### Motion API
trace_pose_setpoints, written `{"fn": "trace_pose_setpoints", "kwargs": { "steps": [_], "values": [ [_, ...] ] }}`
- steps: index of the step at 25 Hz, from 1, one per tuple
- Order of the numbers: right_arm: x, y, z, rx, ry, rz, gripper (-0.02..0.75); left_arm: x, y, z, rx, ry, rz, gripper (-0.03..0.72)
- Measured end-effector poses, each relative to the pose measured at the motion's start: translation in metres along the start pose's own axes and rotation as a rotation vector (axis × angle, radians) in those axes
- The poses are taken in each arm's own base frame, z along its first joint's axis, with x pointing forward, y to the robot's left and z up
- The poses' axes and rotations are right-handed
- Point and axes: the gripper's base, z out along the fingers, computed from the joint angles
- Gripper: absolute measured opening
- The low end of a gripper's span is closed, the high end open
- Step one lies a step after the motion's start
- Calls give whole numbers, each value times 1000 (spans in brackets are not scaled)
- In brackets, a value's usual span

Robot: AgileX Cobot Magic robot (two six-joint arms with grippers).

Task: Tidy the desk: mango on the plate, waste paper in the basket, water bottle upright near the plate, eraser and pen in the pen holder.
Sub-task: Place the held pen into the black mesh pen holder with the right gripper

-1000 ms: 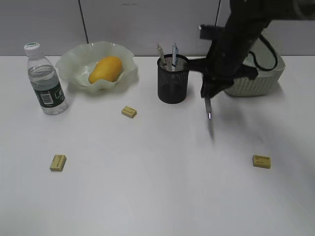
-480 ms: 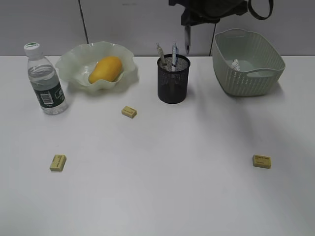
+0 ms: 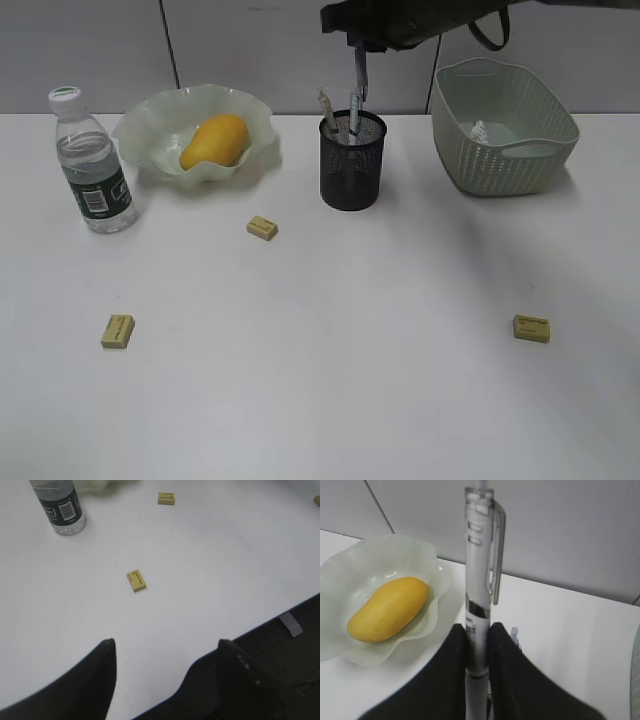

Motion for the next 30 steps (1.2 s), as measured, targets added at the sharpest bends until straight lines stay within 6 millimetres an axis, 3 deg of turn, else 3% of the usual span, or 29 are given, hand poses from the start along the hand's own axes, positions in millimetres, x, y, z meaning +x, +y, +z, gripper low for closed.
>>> {"fn": "trace_pose_setpoints", "kwargs": {
  "steps": [10, 16, 18, 24, 30],
  "values": [
    [40, -6, 43, 10, 50, -41, 118, 0, 0, 0, 0, 0, 0, 470],
    [49, -7, 51, 13, 69, -50, 123, 0, 0, 0, 0, 0, 0, 470],
    [50, -7, 52, 14, 72, -59, 163, 0, 0, 0, 0, 0, 0, 470],
    [54, -8, 52, 23, 113, -80, 470, 0, 0, 0, 0, 0, 0, 469],
    [48, -9, 40, 55, 269, -82, 519, 0, 0, 0, 0, 0, 0, 468]
  ]
}}
